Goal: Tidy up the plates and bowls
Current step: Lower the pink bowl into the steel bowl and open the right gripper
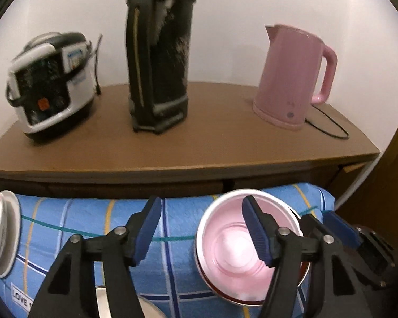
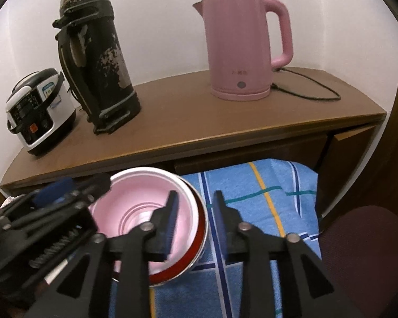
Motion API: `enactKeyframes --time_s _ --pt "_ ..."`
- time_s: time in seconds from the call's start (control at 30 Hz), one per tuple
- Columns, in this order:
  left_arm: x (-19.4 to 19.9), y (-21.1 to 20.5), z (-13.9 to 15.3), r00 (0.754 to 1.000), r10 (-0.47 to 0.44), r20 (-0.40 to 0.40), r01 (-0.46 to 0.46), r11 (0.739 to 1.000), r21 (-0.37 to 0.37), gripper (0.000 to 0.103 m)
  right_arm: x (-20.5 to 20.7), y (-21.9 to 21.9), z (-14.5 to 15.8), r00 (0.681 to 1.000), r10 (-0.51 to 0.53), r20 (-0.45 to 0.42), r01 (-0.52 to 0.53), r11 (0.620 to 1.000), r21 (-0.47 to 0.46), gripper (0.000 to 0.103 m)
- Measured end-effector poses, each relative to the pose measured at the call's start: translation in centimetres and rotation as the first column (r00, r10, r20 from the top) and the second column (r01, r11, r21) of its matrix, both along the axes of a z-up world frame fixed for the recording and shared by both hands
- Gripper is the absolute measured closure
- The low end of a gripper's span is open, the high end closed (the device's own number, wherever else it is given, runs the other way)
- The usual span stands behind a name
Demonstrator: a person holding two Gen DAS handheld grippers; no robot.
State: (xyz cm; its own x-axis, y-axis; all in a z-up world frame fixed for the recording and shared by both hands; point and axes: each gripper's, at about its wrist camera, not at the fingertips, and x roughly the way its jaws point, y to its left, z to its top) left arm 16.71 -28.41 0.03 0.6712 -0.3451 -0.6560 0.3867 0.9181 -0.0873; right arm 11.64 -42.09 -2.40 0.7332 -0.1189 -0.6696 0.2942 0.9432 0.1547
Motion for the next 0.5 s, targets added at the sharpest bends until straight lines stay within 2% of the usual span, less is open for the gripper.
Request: enactKeyframes --time_s 0.03,0.3,0.5 --pt "-0.1 0.1 0.2 1.000 0.002 0.005 -0.002 1.000 0.004 0.035 -0.2 0.0 0.1 1.000 -0.004 0.006 0.004 1.000 -0.002 0.064" --pt "-1.0 1.3 0.8 0.999 0.020 0.036 -0.021 1.000 0.024 0.035 -1.3 0.9 1.5 0.999 -0.008 0.044 0.009 1.000 -0.013 0.058" --pt "-1.9 1.9 1.0 0.999 0.022 0.049 -0.024 0.999 0.037 0.035 -2.3 1.4 2.0 0.998 -0.014 0.062 0.015 1.000 -0.014 0.049"
